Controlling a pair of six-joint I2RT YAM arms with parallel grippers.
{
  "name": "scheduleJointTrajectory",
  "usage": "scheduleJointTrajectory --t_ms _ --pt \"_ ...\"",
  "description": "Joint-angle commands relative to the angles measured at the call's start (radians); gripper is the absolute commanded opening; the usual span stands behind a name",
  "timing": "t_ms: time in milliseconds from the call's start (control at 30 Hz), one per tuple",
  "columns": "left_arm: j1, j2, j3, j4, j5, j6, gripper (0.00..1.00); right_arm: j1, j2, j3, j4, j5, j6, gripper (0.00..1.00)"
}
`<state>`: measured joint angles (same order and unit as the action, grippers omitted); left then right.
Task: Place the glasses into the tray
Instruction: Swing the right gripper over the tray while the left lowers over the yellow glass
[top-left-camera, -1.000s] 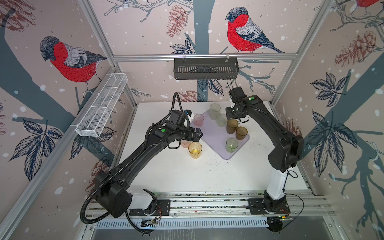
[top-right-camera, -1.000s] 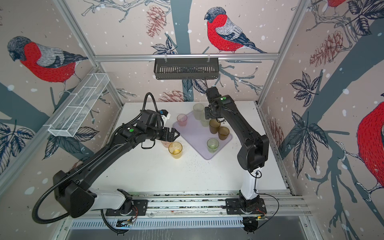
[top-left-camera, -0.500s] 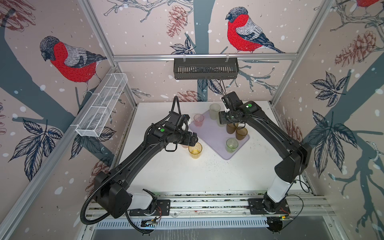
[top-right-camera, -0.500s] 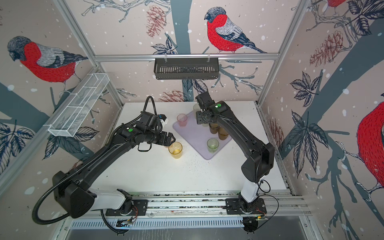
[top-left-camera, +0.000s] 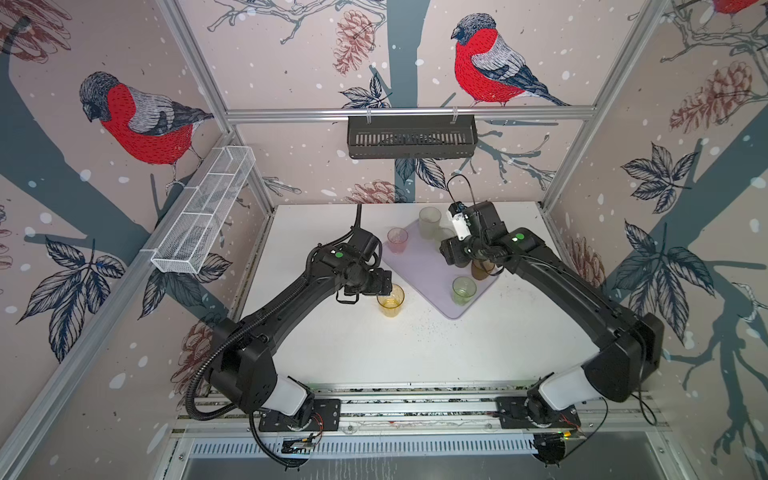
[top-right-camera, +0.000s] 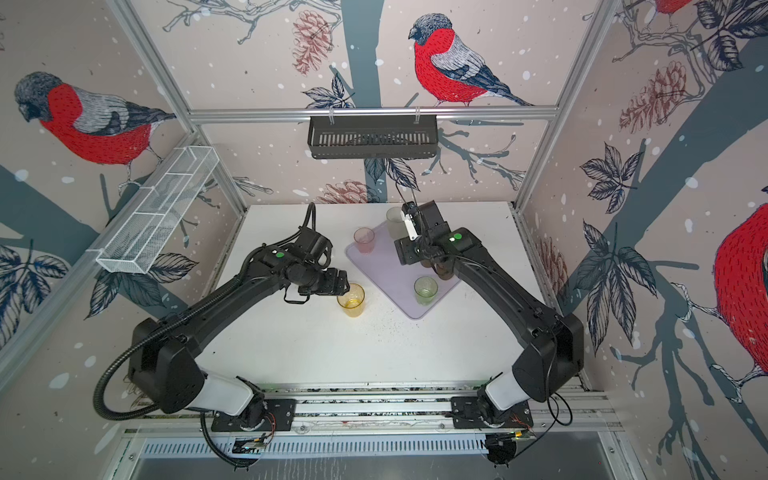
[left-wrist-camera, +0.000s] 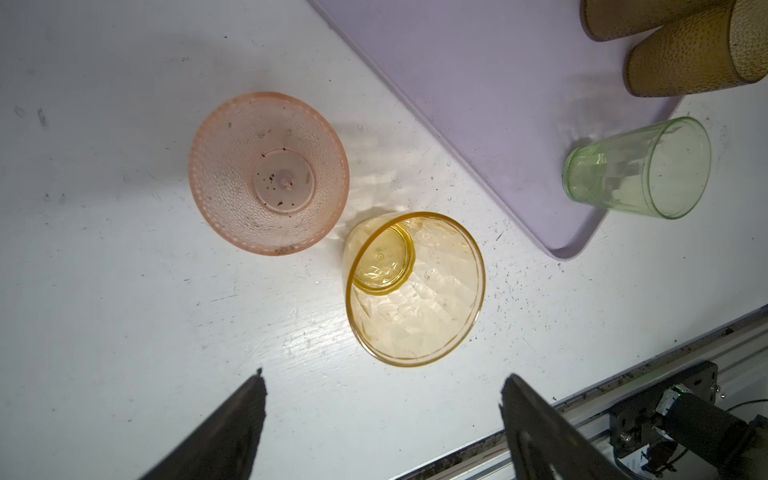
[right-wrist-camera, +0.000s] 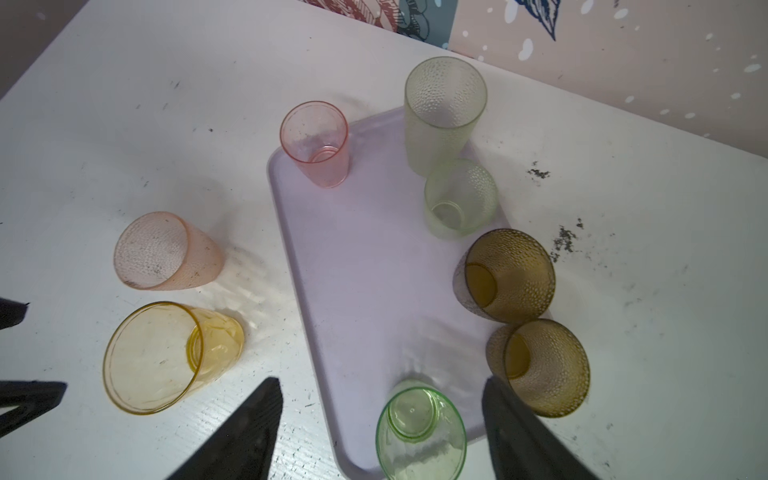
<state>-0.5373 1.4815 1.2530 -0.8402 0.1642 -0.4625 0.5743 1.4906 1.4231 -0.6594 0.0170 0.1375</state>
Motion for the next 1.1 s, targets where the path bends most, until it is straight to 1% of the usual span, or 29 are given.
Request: scheduleJointTrajectory --t_ms 0,100,167,233,367,500,667,767,900,1067 --pt "0.001 0.012 -0.004 0.018 0.017 -0.058 0.89 -0.003 -0.039 -0.05 0.111 -0.082 -0.036 0.81" --pt "0.0 0.023 -0.008 0.016 0.01 -0.071 0.89 -0.004 -0.088 -0.101 0.161 -0.116 -0.032 0.86" --pt "-0.002 0.024 -0.011 0.016 0.005 -0.085 0.88 -0.007 -0.129 -0.162 0.22 -0.136 -0.039 0.89" --pt "-0.001 0.02 -0.023 0.023 0.0 -0.095 0.88 -0.009 -0.159 -0.204 0.256 -0.144 -0.041 0.94" --pt "-0.004 0.022 -0.051 0.044 -0.005 -0.136 0.87 -0.026 -0.156 -0.213 0.244 -0.167 -0.048 0.99" --pt "-0.008 0.012 -0.069 0.051 -0.023 -0.154 0.86 -0.031 -0.186 -0.236 0.286 -0.173 -0.071 1.0" --pt "-0.011 -0.016 -0.092 0.027 -0.054 -0.149 0.83 -0.029 -0.208 -0.276 0.359 -0.185 -0.05 1.0" --pt "-0.014 -0.009 -0.107 0.05 -0.042 -0.163 0.82 -0.029 -0.19 -0.276 0.349 -0.189 -0.027 1.0" --pt "-0.018 -0.028 -0.151 0.117 -0.027 -0.194 0.81 -0.022 -0.211 -0.309 0.364 -0.238 -0.013 1.0" --pt "-0.032 -0.023 -0.167 0.147 -0.04 -0.214 0.78 -0.021 -0.204 -0.342 0.352 -0.278 -0.016 1.0"
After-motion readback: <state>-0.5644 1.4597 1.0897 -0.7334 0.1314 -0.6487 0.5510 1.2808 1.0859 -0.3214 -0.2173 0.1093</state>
